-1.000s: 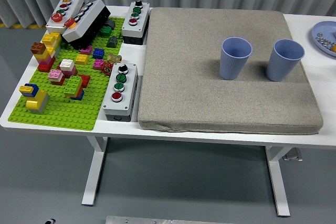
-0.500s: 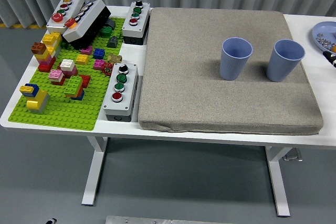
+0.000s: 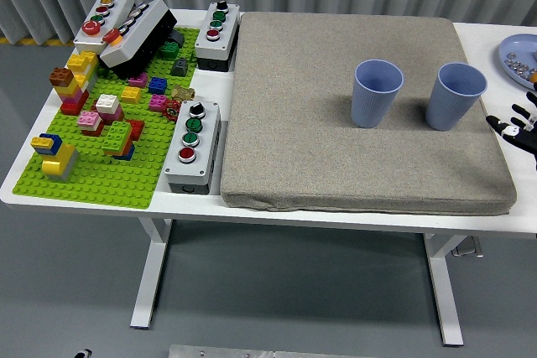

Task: Pick cup pour cup place

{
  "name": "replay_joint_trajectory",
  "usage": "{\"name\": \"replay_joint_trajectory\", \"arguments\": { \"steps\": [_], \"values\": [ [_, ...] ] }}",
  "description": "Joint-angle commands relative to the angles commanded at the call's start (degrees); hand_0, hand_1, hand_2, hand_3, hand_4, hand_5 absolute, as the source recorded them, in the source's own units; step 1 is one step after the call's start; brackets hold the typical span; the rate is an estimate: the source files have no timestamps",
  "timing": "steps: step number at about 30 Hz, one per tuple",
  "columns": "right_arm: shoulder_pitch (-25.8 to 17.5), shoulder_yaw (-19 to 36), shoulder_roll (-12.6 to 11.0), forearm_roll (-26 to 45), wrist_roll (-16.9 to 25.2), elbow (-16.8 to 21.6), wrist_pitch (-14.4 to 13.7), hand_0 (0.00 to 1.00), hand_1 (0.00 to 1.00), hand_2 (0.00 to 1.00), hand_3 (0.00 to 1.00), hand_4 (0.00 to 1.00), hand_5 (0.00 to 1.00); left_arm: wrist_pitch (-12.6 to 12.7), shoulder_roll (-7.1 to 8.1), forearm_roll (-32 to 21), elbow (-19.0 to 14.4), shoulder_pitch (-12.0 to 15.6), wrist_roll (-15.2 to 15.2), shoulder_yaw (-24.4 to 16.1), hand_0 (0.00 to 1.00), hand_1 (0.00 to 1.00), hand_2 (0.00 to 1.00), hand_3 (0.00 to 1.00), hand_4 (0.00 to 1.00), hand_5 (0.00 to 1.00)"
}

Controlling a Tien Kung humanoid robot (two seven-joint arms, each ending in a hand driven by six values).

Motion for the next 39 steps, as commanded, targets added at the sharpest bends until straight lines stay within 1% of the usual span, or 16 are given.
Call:
{"name": "replay_joint_trajectory", "arguments": {
  "steps": [2,6,8,16,24,25,28,30,31,36,37,39],
  "values": [
    [0.13,-0.97,0.22,-0.02,0.29,-1.08,0.06,0.900,0.865,0.961,0.965,0.899,0.299,-0.02,0.05,-0.36,0.00,0.03,-0.03,0.45,0.833,0.817,0.885,0.823,0.643,0.998],
    [0.46,-1.53,0.46,0.22,0.49,-1.94,0.10,0.900,0.865,0.961,0.965,0.899,0.299,-0.04,0.08,-0.62,0.00,0.04,-0.05,0.78,0.833,0.817,0.885,0.823,0.643,0.998],
    [1.27,-2.13,0.70,0.48,0.67,-3.26,0.29,0.897,0.870,0.960,0.960,0.894,0.311,-0.04,0.15,-0.91,0.00,0.07,-0.11,1.16,0.834,0.816,0.884,0.822,0.642,0.998],
    [3.28,-3.95,1.54,1.28,0.95,-6.50,0.45,0.900,0.867,0.961,0.951,0.890,0.313,-0.02,0.30,-1.33,0.00,0.06,-0.18,1.96,0.833,0.817,0.884,0.822,0.640,0.998],
    [5.13,-5.46,1.94,2.22,1.53,-8.54,0.89,0.901,0.868,0.961,0.950,0.889,0.317,-0.06,0.34,-1.52,0.00,-0.26,-0.24,2.23,0.832,0.816,0.882,0.822,0.640,0.998],
    [5.30,-5.54,1.93,2.22,1.60,-8.72,1.05,0.925,0.882,0.970,0.960,0.888,0.321,-0.06,0.34,-1.54,0.00,-0.28,-0.24,2.23,0.832,0.816,0.883,0.821,0.639,0.998],
    [6.35,-6.00,1.86,1.97,1.79,-9.75,2.26,0.925,0.882,0.970,0.960,0.888,0.321,-0.05,0.31,-1.61,0.00,-0.36,-0.27,2.28,0.832,0.816,0.883,0.821,0.639,0.998],
    [6.93,-6.15,1.88,1.90,1.83,-10.30,2.29,0.925,0.882,0.970,0.960,0.888,0.321,-0.02,0.29,-1.67,0.00,-0.39,-0.32,2.33,0.832,0.816,0.883,0.821,0.639,0.998],
    [7.23,-6.25,1.86,1.74,1.84,-10.48,2.18,0.995,0.910,0.989,0.967,0.888,0.339,-0.02,0.28,-1.70,0.00,-0.42,-0.33,2.38,0.832,0.815,0.882,0.820,0.639,0.998],
    [7.96,-6.76,1.87,1.98,1.78,-10.89,2.21,0.995,0.910,0.989,0.967,0.888,0.339,-0.04,0.31,-1.78,0.00,-0.56,-0.35,2.59,0.832,0.815,0.882,0.820,0.639,0.998],
    [8.16,-6.91,1.93,2.08,1.77,-11.11,2.23,0.998,0.904,0.988,0.963,0.889,0.358,-0.04,0.32,-1.79,0.00,-0.59,-0.35,2.63,0.832,0.815,0.881,0.819,0.639,0.998],
    [8.44,-7.09,2.09,2.43,1.91,-11.42,2.22,0.998,0.904,0.988,0.963,0.889,0.358,-0.05,0.34,-1.80,0.00,-0.65,-0.35,2.73,0.832,0.815,0.881,0.819,0.639,0.998]
  ]
}}
